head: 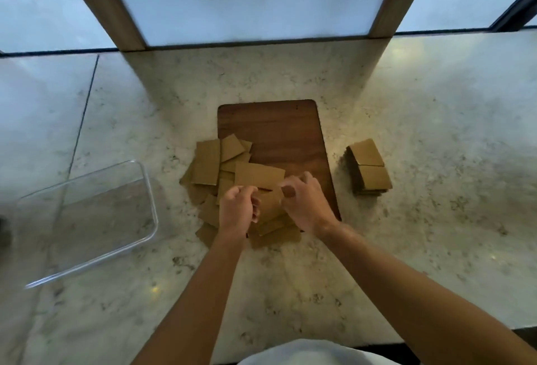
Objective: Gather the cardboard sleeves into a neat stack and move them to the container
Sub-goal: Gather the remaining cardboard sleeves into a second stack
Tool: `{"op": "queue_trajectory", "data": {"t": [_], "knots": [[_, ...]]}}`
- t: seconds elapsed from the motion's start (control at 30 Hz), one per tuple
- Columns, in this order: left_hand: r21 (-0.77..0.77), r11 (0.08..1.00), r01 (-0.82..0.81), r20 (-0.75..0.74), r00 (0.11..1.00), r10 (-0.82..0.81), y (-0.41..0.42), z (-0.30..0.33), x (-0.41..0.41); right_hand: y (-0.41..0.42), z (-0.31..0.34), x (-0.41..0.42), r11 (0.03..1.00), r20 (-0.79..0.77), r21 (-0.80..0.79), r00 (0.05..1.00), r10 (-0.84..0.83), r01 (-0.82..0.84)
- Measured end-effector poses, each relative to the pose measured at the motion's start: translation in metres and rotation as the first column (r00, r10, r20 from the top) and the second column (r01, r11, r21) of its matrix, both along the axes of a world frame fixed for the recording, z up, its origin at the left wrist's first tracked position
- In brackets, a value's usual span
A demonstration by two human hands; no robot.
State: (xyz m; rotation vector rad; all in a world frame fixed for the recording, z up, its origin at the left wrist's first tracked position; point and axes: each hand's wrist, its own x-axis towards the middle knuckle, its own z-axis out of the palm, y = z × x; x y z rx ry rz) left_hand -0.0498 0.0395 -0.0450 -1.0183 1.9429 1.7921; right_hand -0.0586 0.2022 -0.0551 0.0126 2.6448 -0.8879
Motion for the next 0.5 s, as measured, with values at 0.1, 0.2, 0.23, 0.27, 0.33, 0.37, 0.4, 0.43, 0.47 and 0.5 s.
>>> {"op": "queue_trajectory", "data": {"t": [0.1,0.2,0.23,0.27,0.33,0.37,0.4,0.43,0.47,0.5], "knots": [[-0.026,0.996,-0.085,0.045,0.995,0.087,-0.033,-0.01,0.02,-0.026,-0.013,0.009,0.962,-0.044,0.148,0.97,0.237,-0.228],[-0.023,0.988,-0.153,0.058,0.986,0.154,-0.052,-0.014,0.034,-0.031,-0.021,0.007,0.917,-0.006,0.252,0.947,0.322,-0.31],[-0.019,0.987,-0.161,0.063,0.985,0.162,-0.055,-0.015,0.038,-0.031,-0.022,0.006,0.912,0.012,0.266,0.947,0.32,-0.311],[-0.012,0.986,-0.166,0.068,0.984,0.167,-0.059,-0.016,0.043,-0.03,-0.021,0.004,0.913,0.015,0.275,0.951,0.31,-0.302],[0.008,0.986,-0.165,0.059,0.985,0.165,-0.063,-0.017,0.05,-0.026,-0.02,0.001,0.926,-0.027,0.293,0.966,0.257,-0.238],[0.007,0.987,-0.159,0.05,0.986,0.158,-0.063,-0.018,0.054,-0.022,-0.018,0.001,0.938,-0.049,0.287,0.974,0.219,-0.196],[-0.001,0.989,-0.15,0.039,0.988,0.15,-0.065,-0.018,0.055,-0.022,-0.015,-0.002,0.955,-0.053,0.254,0.984,0.172,-0.154],[-0.013,0.991,-0.133,0.03,0.991,0.133,-0.065,-0.019,0.057,-0.02,-0.011,-0.003,0.979,-0.022,0.181,0.995,0.096,-0.09],[-0.025,0.993,-0.114,0.026,0.993,0.115,-0.064,-0.02,0.058,-0.018,-0.006,-0.004,0.997,0.037,0.08,0.999,0.007,-0.01],[-0.029,0.995,-0.1,0.02,0.995,0.101,-0.062,-0.021,0.059,-0.017,0.0,-0.004,0.997,0.1,-0.009,0.993,-0.07,0.071]]}}
